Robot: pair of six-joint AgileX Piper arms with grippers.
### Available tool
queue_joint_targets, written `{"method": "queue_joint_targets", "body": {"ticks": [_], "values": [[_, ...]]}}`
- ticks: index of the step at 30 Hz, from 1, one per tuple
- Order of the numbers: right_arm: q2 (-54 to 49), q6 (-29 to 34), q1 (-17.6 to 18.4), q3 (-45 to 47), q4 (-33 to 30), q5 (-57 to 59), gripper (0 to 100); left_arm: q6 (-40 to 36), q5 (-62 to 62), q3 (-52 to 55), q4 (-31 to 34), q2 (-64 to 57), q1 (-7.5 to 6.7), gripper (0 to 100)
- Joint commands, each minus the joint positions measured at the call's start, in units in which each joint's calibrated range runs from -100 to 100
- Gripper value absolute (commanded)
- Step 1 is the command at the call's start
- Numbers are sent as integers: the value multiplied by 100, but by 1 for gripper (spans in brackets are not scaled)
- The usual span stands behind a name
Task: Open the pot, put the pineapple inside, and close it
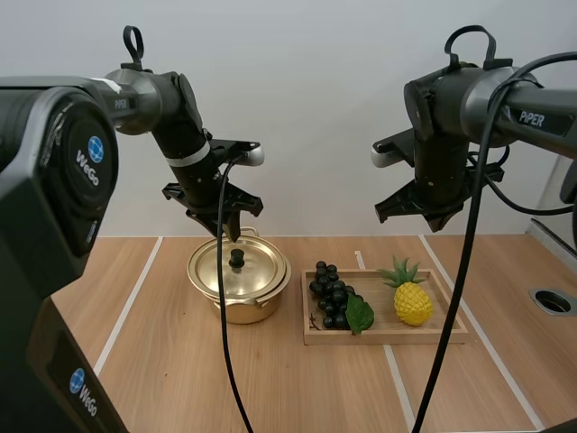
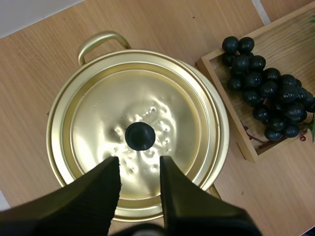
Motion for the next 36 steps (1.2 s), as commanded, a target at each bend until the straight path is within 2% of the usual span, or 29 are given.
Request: {"method": "queue_joint_targets", "body": {"ticks": [1, 9, 11, 25, 32, 36], "values": [[-45, 13, -25, 4, -66, -97, 0, 157, 0, 11, -239, 38, -8, 100], [-45, 13, -25, 4, -66, -114, 0, 687, 0, 11, -1322, 51, -8, 100], [-45, 13, -25, 4, -66, -60, 0, 725, 0, 11, -1394, 105, -8, 100], [-45, 13, -25, 4, -66, 37, 0, 999, -124, 11, -1049, 636, -8, 100], [-45, 13, -25, 4, -66, 20, 0, 669, -227, 11, -373, 665, -8, 100], [-45, 13, -25, 4, -66, 20, 0, 645, -391, 11, -374, 665, -8, 100]]}}
